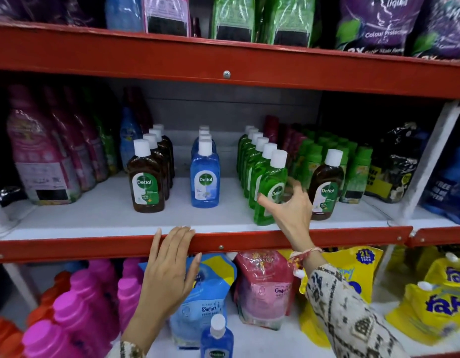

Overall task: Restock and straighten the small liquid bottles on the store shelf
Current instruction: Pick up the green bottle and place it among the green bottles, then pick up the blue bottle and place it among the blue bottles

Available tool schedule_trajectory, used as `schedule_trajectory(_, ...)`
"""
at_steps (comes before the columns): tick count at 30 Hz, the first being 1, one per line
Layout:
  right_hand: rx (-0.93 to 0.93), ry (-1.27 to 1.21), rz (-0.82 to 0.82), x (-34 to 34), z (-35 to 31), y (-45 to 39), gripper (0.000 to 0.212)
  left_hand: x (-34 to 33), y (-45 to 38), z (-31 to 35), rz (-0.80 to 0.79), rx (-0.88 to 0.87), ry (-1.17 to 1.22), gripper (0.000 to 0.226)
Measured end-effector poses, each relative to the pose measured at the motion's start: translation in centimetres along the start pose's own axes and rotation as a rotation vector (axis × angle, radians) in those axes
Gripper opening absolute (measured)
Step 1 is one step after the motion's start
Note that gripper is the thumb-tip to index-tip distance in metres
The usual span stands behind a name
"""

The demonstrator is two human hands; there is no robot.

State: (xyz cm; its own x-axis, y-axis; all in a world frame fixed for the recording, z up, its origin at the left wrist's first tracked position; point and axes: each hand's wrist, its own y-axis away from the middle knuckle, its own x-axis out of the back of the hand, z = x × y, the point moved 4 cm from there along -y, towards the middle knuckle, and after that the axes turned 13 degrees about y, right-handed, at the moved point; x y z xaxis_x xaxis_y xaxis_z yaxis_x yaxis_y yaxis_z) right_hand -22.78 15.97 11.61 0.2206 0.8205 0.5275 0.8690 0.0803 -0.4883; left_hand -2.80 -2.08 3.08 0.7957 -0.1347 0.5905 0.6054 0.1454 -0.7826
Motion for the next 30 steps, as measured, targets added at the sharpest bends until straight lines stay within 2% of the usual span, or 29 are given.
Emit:
schedule_trajectory(5,0.013,0.012,-0.037,-0.3,0.3,0.2,0.089,0.0,0.0,0.1,0.021,-0.012,-0.012,0.049)
schedule_trajectory(7,0.04,-0.015,-0.005,0.2,0.0,1.5,0.09,0.2,-0.1,0.2,0.029,-0.018,-0.02,0.048)
schedule_trajectory(12,0.143,-0.144,0.271,1.4,-0.5,7.7,0.063,0.2,0.0,0.2,0.03,-0.001,-0.052,0.049)
schedule_trajectory(14,0.149,-0.166,0.311,0.7,0.2,10.6,0.055,0.4,0.2,0.0,0.03,0.02,-0.072,0.05)
schedule_trajectory(18,0.076,-0.159,0.185,-2.8,3.1,16.5,0.056,0.9,0.4,-0.9,0.029,0.036,-0.086,0.051)
schedule_trajectory(22,-0.071,-0.112,-0.126,-7.3,6.5,22.6,0.08,1.4,0.6,-2.1,0.023,0.04,-0.096,0.05)
schedule_trajectory(24,-0.179,-0.1,-0.215,-9.1,7.6,25.3,0.089,1.9,0.9,-2.7,0.015,0.043,-0.094,0.05)
schedule_trajectory(27,-0.358,-0.12,-0.253,-11.3,8.3,28.0,0.097,2.5,1.2,-3.3,-0.003,0.025,-0.083,0.049)
schedule_trajectory(30,-0.46,-0.099,-0.207,-13.3,8.3,29.4,0.085,2.8,1.2,-3.2,-0.008,0.018,-0.061,0.048)
